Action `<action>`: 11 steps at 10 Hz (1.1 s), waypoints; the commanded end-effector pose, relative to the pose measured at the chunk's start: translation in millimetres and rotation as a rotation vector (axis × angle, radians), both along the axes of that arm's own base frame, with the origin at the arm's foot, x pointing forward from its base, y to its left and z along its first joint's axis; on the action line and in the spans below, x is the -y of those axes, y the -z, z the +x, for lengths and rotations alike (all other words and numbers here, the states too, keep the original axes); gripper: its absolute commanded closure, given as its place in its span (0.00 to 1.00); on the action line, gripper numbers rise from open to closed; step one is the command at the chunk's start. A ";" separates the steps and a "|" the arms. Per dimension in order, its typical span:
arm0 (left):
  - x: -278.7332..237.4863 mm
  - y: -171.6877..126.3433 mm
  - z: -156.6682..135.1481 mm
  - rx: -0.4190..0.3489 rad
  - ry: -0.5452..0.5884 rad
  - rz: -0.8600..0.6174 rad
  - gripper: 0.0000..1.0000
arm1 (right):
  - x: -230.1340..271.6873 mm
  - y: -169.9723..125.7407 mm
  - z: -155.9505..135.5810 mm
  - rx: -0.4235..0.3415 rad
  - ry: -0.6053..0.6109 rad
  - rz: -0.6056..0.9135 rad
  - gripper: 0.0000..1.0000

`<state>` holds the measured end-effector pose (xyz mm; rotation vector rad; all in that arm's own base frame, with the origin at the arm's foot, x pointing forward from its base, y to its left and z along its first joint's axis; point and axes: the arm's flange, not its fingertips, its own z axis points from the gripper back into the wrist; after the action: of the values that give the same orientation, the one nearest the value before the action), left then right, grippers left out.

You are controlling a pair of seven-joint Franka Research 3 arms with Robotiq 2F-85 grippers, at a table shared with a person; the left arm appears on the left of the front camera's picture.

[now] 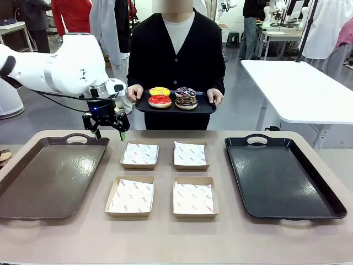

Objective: Individually package the donuts and arrange them on the tray.
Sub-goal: Pick up one Paper togo box.

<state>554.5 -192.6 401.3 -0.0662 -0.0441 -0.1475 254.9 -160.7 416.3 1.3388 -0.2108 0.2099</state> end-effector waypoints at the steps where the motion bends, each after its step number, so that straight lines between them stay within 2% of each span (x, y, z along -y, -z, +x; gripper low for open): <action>1: 9.9 -0.6 7.0 -0.044 -0.014 -0.035 0.00 | 0.1 -1.0 -0.8 0.007 0.003 0.010 0.00; 3: 14.1 15.7 2.0 -0.055 -0.002 -0.059 0.00 | 0.1 -1.0 -0.8 0.007 0.003 0.010 0.00; 4: 10.0 7.6 1.9 -0.038 -0.001 -0.021 0.00 | 0.1 -1.0 -0.8 0.007 0.003 0.010 0.00; 11: 10.0 7.6 1.9 -0.038 -0.001 -0.021 0.00 | 0.1 -1.0 -0.8 0.007 0.003 0.010 0.00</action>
<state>556.8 -203.2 389.6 -0.0988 0.0016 -0.1378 254.9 -160.7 416.3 1.3388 -0.2109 0.2099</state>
